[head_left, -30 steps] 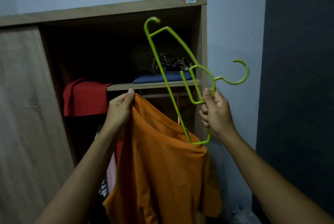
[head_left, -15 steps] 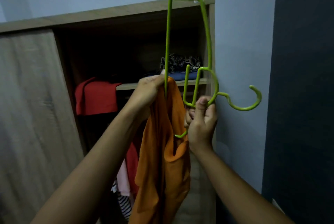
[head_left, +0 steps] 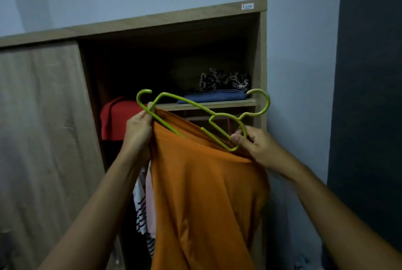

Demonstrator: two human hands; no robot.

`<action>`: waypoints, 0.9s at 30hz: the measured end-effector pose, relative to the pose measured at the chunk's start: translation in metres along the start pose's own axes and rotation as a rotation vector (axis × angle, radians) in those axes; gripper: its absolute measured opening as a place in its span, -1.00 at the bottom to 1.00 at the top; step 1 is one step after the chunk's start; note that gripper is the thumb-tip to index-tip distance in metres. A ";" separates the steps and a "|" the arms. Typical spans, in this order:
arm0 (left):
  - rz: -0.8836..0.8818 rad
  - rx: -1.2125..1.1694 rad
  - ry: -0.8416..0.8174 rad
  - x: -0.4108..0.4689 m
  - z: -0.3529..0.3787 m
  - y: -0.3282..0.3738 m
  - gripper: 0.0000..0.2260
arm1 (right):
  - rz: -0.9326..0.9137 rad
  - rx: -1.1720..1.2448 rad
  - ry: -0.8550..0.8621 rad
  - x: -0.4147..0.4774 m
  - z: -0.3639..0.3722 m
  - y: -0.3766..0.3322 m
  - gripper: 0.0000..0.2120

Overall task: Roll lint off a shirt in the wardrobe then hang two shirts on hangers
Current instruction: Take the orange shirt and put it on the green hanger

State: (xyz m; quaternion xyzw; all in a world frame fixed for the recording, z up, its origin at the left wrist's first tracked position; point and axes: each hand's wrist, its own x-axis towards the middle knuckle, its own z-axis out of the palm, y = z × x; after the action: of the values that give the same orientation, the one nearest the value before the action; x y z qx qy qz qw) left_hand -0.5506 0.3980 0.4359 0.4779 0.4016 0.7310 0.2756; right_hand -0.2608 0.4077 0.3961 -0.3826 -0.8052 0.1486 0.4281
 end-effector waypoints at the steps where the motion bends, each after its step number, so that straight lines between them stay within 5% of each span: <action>1: -0.001 0.012 0.013 -0.002 -0.005 -0.006 -0.70 | -0.016 -0.034 -0.030 0.001 -0.007 -0.002 -0.80; 11: 0.298 0.257 0.085 -0.014 -0.027 -0.037 -0.48 | 0.055 -0.228 -0.447 0.003 -0.046 -0.022 -0.81; 14: 0.393 0.370 -0.040 -0.018 -0.016 -0.033 -0.58 | 0.055 -0.294 -0.581 0.009 -0.032 -0.022 -0.80; 23: 0.392 0.786 -0.477 -0.031 -0.015 -0.038 -0.56 | -0.003 -0.094 -0.346 0.019 -0.025 -0.010 -0.77; 27: 0.471 0.906 -0.581 -0.034 -0.017 -0.054 -0.79 | -0.017 -0.089 -0.351 0.020 -0.024 -0.005 -0.79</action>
State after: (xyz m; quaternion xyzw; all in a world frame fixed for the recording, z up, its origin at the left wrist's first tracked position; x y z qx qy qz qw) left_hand -0.5515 0.3945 0.3697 0.8051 0.4650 0.3673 -0.0272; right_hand -0.2509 0.4168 0.4248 -0.3626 -0.8764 0.1737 0.2650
